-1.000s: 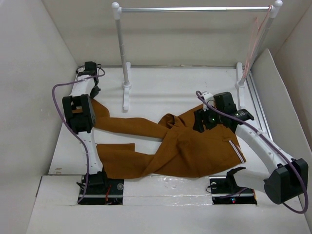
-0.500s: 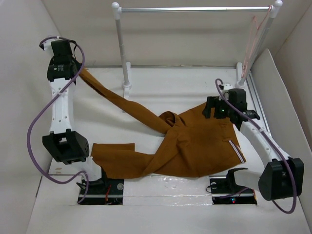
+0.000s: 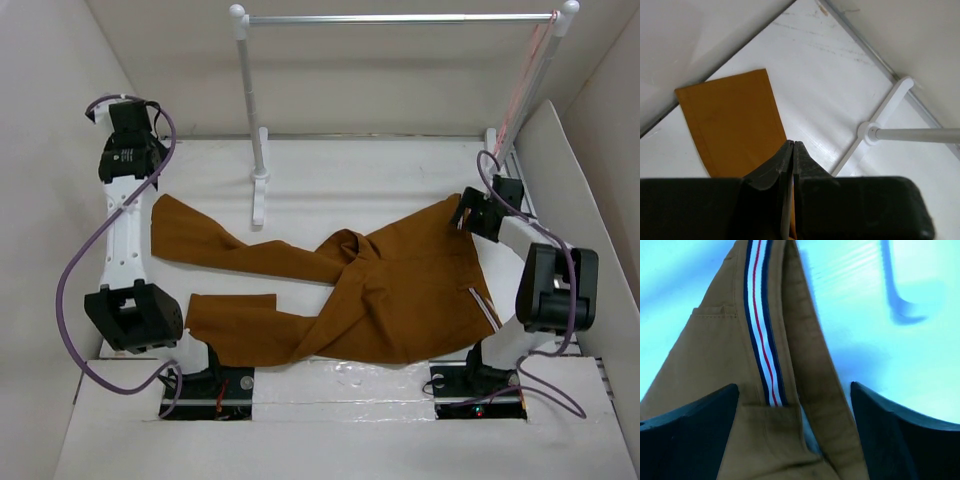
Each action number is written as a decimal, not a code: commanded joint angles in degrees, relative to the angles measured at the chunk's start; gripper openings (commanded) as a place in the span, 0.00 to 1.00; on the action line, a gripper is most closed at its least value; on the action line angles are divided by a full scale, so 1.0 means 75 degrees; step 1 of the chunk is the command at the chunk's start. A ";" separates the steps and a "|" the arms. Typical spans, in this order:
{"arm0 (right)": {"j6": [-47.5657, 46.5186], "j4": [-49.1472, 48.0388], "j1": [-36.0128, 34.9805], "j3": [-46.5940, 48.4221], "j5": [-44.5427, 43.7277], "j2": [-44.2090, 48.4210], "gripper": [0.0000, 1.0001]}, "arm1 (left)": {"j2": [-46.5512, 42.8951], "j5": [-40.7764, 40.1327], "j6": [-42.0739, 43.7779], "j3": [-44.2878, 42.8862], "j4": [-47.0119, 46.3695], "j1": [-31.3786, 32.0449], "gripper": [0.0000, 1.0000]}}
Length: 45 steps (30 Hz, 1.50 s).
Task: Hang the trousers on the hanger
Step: Flatten out the trousers at the center of the board.
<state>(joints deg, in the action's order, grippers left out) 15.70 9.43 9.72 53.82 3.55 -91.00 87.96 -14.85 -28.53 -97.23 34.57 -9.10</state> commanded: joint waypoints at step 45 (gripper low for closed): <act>0.0448 -0.0812 0.1916 -0.1001 0.2199 0.2689 0.00 | -0.0933 0.0765 -0.2512 0.6709 -0.2139 -0.0028 0.00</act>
<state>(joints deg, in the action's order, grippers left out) 18.26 5.74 24.97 46.00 18.57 -71.85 82.61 -5.10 -47.79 -42.30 16.05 -9.10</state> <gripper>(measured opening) 0.048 0.009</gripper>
